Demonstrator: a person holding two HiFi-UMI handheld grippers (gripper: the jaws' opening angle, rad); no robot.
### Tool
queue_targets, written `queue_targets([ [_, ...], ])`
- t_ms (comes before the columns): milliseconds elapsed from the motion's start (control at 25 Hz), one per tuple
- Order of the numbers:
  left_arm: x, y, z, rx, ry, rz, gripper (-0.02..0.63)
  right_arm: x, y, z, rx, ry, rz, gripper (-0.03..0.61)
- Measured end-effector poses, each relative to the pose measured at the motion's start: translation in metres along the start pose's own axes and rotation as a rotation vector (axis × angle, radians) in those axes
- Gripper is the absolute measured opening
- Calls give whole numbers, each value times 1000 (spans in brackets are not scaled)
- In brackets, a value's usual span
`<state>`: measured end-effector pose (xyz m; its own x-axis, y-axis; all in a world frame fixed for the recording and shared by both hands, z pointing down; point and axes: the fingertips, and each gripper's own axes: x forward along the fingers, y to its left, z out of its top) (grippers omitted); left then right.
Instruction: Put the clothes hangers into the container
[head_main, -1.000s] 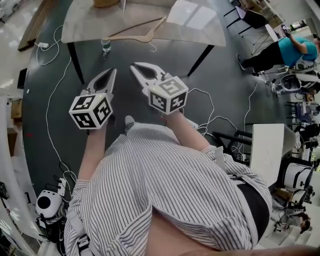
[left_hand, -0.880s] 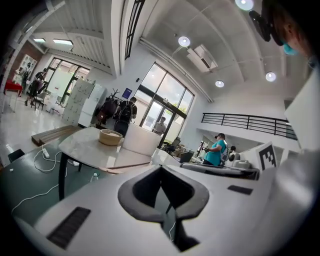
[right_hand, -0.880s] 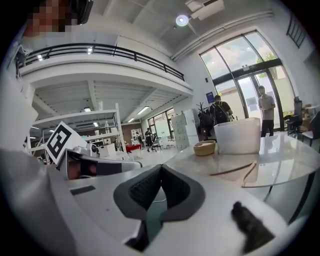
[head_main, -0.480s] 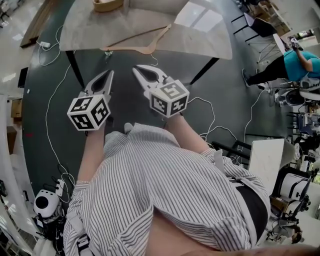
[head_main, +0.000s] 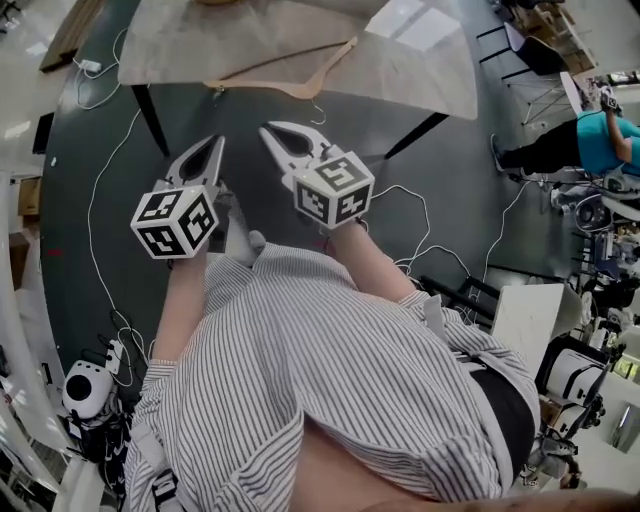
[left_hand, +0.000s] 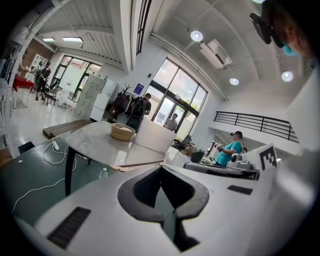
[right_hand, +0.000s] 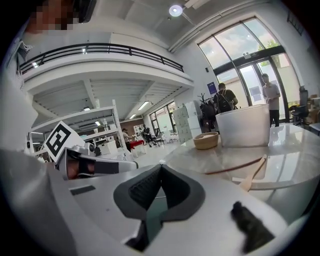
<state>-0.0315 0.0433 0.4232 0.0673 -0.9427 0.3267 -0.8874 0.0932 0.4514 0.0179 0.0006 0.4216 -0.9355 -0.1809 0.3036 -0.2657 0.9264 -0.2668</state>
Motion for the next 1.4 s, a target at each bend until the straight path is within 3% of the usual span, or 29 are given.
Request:
queue_targets([
  [280,27,33,23,-14,8,-18,11,45,-19,3,-6,44,-11,14],
  [600,78,81,74,-12,8,-73,11,118,-49,41,-61,65,-27,14],
  [920,122,119,117,10,44,-139,11,175,-77,72,-27,54,-76,15],
  [1400,164,149,145,85,117,-232,11,224,-105,95,12,32,-145,15],
])
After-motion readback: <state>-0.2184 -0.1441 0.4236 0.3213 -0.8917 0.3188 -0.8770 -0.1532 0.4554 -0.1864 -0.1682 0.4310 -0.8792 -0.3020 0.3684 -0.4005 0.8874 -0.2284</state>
